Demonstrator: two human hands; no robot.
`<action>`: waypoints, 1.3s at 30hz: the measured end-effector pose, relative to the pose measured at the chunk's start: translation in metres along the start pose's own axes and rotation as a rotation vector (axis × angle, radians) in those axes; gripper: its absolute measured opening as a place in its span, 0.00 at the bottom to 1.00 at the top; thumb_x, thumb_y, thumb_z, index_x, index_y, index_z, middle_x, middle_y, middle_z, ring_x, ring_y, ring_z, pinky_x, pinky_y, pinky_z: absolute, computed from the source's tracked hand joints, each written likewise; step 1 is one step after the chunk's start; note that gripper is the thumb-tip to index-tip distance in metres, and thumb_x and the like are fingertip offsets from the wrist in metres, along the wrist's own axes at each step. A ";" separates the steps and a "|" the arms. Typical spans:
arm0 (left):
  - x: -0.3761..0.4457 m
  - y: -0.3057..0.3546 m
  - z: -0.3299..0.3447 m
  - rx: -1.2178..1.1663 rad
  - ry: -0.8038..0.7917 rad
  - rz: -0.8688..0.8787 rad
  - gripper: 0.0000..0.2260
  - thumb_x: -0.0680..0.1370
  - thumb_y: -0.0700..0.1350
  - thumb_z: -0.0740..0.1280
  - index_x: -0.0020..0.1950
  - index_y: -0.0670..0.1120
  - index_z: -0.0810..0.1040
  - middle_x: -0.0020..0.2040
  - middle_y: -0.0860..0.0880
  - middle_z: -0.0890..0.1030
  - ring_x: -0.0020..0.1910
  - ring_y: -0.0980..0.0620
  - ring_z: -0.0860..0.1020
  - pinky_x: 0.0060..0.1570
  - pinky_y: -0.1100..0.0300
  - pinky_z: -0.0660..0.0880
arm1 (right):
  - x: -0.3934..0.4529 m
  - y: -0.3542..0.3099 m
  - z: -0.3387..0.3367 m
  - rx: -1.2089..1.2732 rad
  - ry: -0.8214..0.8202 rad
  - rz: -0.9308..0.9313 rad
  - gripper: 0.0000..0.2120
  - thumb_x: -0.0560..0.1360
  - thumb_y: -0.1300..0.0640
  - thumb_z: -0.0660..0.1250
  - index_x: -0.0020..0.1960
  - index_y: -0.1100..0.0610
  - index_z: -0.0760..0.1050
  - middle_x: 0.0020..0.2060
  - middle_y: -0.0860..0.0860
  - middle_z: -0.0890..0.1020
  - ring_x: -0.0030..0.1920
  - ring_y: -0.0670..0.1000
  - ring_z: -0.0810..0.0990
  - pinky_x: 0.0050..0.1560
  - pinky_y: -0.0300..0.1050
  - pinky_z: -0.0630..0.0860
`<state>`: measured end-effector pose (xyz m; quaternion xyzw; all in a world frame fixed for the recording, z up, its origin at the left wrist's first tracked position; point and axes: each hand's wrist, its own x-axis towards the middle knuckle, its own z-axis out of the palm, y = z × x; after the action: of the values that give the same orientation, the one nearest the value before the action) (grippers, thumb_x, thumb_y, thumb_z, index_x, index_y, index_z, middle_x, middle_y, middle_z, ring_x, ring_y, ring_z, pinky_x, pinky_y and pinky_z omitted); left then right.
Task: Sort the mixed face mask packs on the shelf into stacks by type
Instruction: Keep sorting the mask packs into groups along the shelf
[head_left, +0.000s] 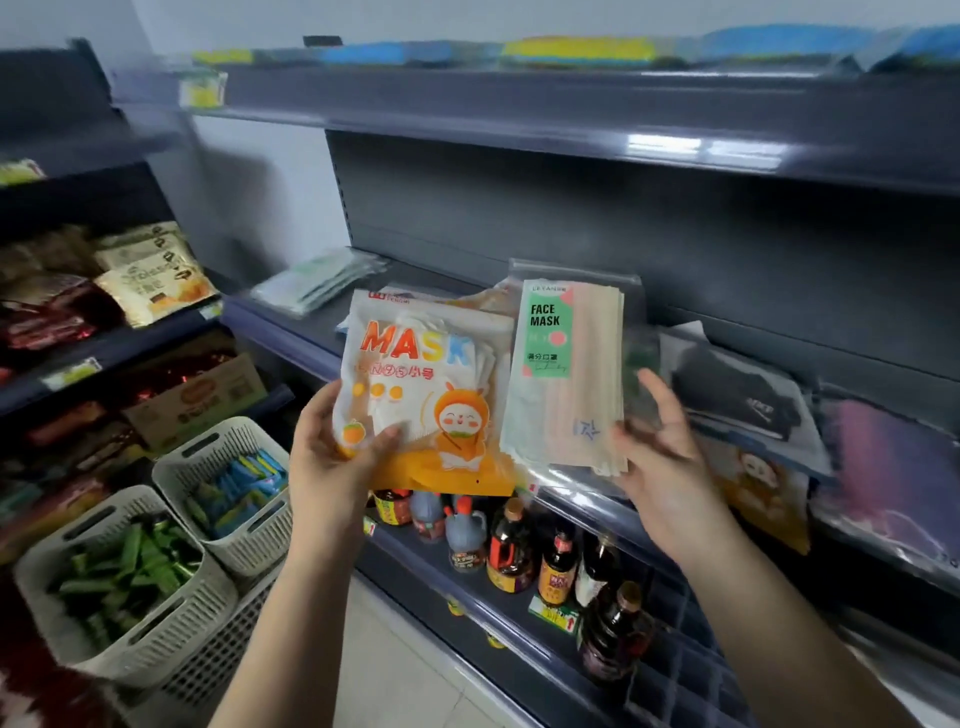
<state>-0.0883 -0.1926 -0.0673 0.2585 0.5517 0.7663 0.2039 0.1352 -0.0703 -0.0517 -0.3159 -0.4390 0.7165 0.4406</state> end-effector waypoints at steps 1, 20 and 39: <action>0.005 0.000 -0.005 -0.004 0.019 -0.007 0.26 0.63 0.40 0.77 0.56 0.57 0.75 0.57 0.46 0.80 0.57 0.42 0.78 0.55 0.43 0.77 | 0.007 0.002 0.007 -0.002 -0.009 0.008 0.29 0.75 0.71 0.59 0.67 0.44 0.65 0.50 0.50 0.82 0.51 0.50 0.81 0.40 0.46 0.83; 0.077 0.013 -0.067 0.016 0.404 0.025 0.25 0.70 0.33 0.72 0.62 0.53 0.72 0.60 0.46 0.78 0.55 0.46 0.80 0.37 0.61 0.80 | 0.130 0.043 0.125 0.035 -0.276 0.173 0.27 0.75 0.71 0.60 0.62 0.41 0.68 0.51 0.50 0.81 0.49 0.49 0.82 0.44 0.49 0.78; 0.223 0.019 -0.198 0.024 0.306 -0.038 0.24 0.72 0.34 0.70 0.62 0.53 0.71 0.54 0.52 0.80 0.44 0.59 0.83 0.35 0.67 0.78 | 0.178 0.128 0.298 0.015 -0.154 0.130 0.28 0.75 0.72 0.59 0.63 0.42 0.67 0.52 0.51 0.80 0.52 0.50 0.79 0.37 0.41 0.81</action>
<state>-0.3864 -0.2116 -0.0623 0.1307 0.5903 0.7861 0.1289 -0.2336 -0.0424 -0.0554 -0.2845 -0.4448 0.7690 0.3602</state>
